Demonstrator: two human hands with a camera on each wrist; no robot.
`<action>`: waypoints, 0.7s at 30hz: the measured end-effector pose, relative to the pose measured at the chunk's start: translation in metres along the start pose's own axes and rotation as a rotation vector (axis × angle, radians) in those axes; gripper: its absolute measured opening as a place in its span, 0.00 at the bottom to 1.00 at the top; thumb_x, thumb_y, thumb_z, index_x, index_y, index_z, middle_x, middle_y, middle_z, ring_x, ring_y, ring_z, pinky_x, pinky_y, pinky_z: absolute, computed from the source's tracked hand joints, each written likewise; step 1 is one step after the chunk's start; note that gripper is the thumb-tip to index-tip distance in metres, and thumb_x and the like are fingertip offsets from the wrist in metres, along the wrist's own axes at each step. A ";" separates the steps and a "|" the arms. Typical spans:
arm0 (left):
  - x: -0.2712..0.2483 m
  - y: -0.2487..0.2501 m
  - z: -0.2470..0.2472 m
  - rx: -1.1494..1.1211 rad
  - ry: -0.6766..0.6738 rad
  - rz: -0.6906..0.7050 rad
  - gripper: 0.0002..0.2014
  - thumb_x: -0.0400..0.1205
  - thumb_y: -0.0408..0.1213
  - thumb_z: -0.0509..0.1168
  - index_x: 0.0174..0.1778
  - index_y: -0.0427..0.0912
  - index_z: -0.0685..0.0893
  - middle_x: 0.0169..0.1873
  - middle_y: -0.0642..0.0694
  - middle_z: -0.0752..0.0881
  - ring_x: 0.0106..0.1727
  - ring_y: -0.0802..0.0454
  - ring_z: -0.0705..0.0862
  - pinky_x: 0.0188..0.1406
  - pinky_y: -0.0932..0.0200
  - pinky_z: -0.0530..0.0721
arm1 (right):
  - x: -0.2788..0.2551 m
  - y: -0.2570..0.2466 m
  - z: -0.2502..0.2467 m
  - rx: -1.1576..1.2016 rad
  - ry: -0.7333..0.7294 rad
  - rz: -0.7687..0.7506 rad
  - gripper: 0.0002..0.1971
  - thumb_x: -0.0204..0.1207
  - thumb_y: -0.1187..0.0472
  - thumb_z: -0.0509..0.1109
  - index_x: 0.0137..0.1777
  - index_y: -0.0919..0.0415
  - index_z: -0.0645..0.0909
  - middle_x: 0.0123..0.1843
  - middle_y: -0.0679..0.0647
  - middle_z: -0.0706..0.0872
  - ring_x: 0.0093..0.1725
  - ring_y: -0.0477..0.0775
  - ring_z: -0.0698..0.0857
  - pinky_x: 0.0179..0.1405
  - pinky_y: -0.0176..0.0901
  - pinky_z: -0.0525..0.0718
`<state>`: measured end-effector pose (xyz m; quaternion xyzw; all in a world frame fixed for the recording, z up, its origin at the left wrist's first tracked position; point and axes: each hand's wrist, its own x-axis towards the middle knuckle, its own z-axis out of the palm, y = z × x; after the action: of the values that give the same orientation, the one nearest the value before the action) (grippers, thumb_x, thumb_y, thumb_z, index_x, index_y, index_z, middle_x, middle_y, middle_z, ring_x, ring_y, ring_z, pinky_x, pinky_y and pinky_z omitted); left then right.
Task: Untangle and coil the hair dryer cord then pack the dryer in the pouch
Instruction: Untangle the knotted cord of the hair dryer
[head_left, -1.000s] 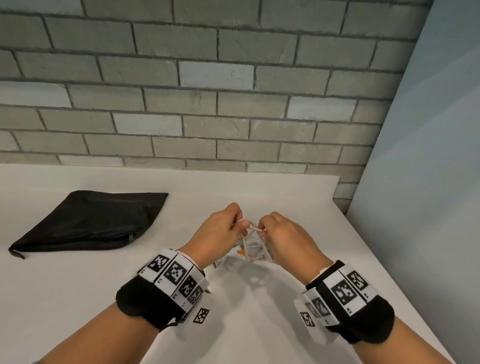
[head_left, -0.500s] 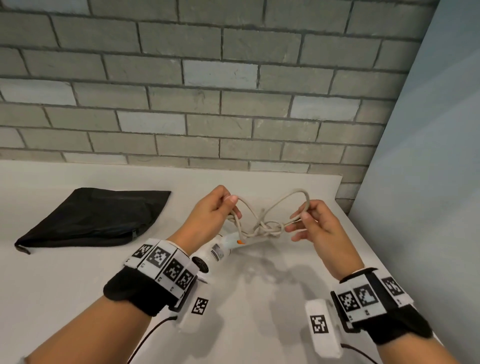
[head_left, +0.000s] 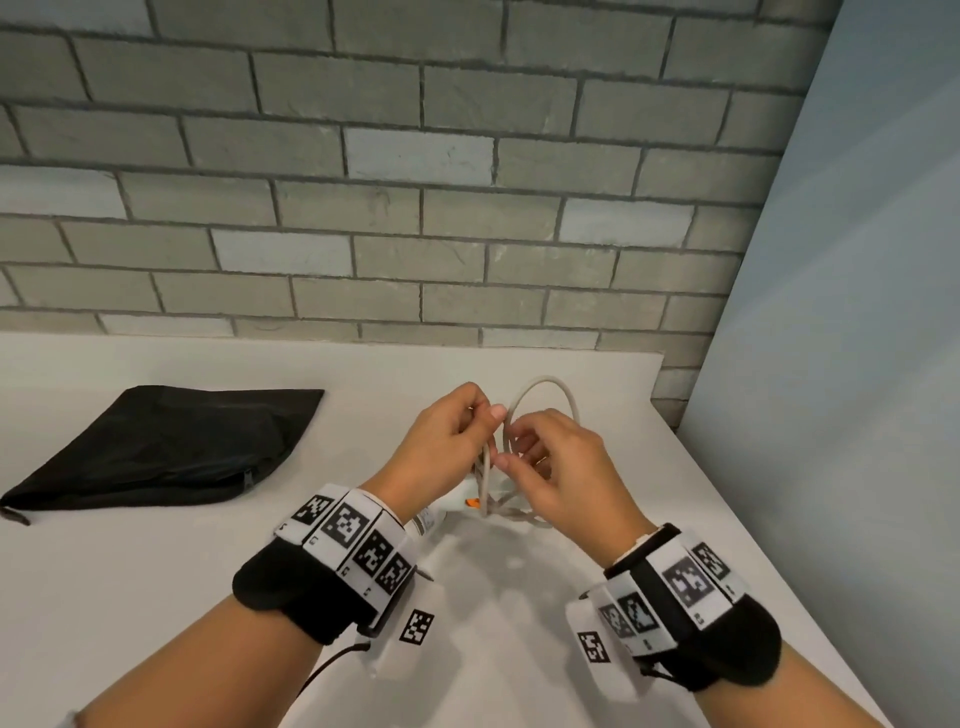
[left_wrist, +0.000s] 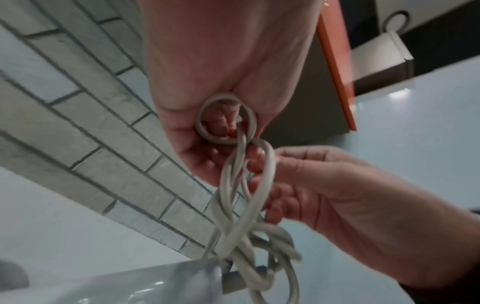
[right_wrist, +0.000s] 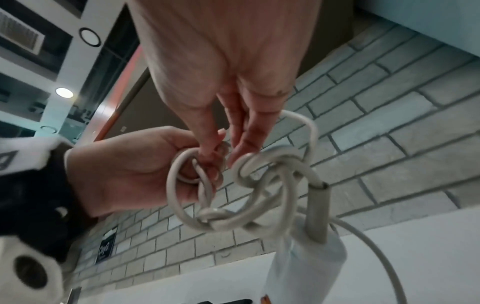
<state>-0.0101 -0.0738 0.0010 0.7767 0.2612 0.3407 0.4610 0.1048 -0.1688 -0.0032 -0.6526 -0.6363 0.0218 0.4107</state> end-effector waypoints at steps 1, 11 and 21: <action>0.000 0.000 0.000 -0.021 -0.003 -0.020 0.12 0.82 0.43 0.59 0.37 0.40 0.73 0.24 0.47 0.82 0.28 0.48 0.80 0.35 0.49 0.81 | 0.003 -0.001 0.000 0.027 -0.005 0.060 0.15 0.71 0.58 0.73 0.56 0.62 0.79 0.43 0.52 0.80 0.36 0.49 0.81 0.35 0.31 0.78; -0.005 -0.021 -0.002 0.077 -0.213 0.063 0.05 0.82 0.46 0.58 0.48 0.55 0.79 0.29 0.55 0.81 0.31 0.57 0.80 0.39 0.55 0.83 | 0.015 -0.015 -0.025 0.942 0.106 0.317 0.06 0.83 0.64 0.54 0.46 0.63 0.70 0.36 0.57 0.84 0.36 0.54 0.88 0.37 0.43 0.88; -0.010 -0.033 -0.014 0.089 -0.415 0.016 0.04 0.77 0.35 0.68 0.36 0.47 0.85 0.26 0.51 0.79 0.29 0.60 0.73 0.31 0.67 0.70 | 0.022 0.014 -0.063 1.892 0.438 0.432 0.18 0.63 0.76 0.69 0.53 0.72 0.72 0.45 0.73 0.87 0.44 0.65 0.90 0.41 0.53 0.90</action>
<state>-0.0303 -0.0589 -0.0264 0.8519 0.1693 0.1655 0.4672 0.1551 -0.1799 0.0411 -0.1478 -0.1345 0.4735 0.8578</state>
